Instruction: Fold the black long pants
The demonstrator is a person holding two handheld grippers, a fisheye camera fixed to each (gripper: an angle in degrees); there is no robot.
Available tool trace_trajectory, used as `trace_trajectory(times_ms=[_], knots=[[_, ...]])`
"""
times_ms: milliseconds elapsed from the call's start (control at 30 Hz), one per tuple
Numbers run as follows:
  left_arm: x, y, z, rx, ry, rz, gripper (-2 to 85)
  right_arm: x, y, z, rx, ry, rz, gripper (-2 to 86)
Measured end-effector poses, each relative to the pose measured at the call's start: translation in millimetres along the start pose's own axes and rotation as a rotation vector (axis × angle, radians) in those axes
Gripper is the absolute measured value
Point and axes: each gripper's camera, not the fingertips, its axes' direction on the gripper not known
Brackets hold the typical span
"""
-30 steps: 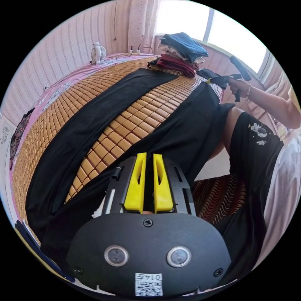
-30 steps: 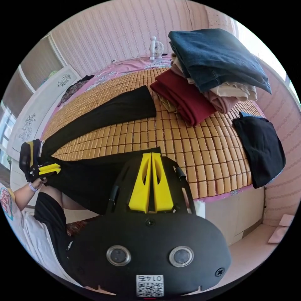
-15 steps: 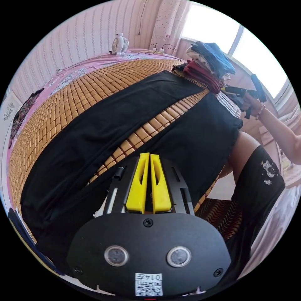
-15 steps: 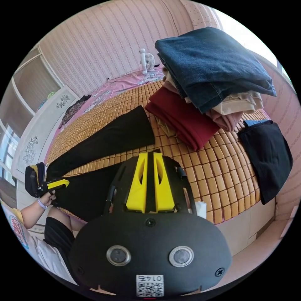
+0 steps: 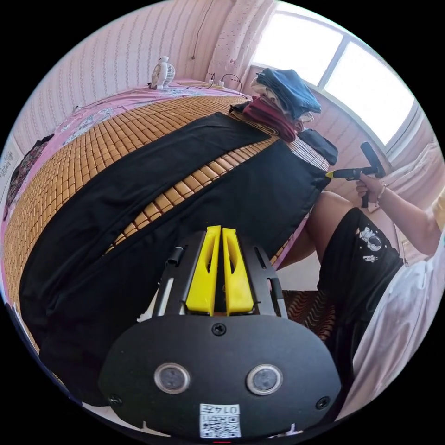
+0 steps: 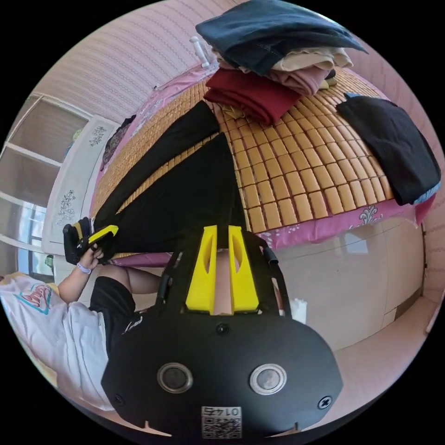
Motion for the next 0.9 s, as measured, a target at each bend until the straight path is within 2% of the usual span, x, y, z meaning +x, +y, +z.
trace_trajectory(times_ms=[200, 300, 467, 600, 767, 900], knots=[[6.7, 40.8, -4.5, -0.001, 0.036, -0.107, -1.0, 31.5, 29.0, -24.9, 0.037, 0.075, 0.088, 3.4], [-2.2, 77.2, -18.0, 0.028, 0.015, -0.224, -0.9, 39.5, 46.1, -37.3, 0.137, 0.066, 0.158, 5.0], [-38.0, 177.6, -69.8, 0.164, -0.094, -0.553, -0.7, 55.0, 63.3, -27.9, 0.110, -0.006, 0.282, 13.4], [-60.5, 261.1, -104.0, 0.252, -0.225, -0.781, 0.7, 71.0, 67.7, -18.1, 0.101, -0.156, 0.399, 14.6], [-90.8, 383.5, -128.3, 0.370, -0.298, -1.163, 5.5, 76.7, 58.3, -13.7, 0.095, -0.192, 0.455, 11.7], [-105.5, 444.6, -132.6, 0.479, -0.302, -1.354, 8.8, 66.7, 49.2, -15.3, 0.078, -0.182, 0.404, 7.0]])
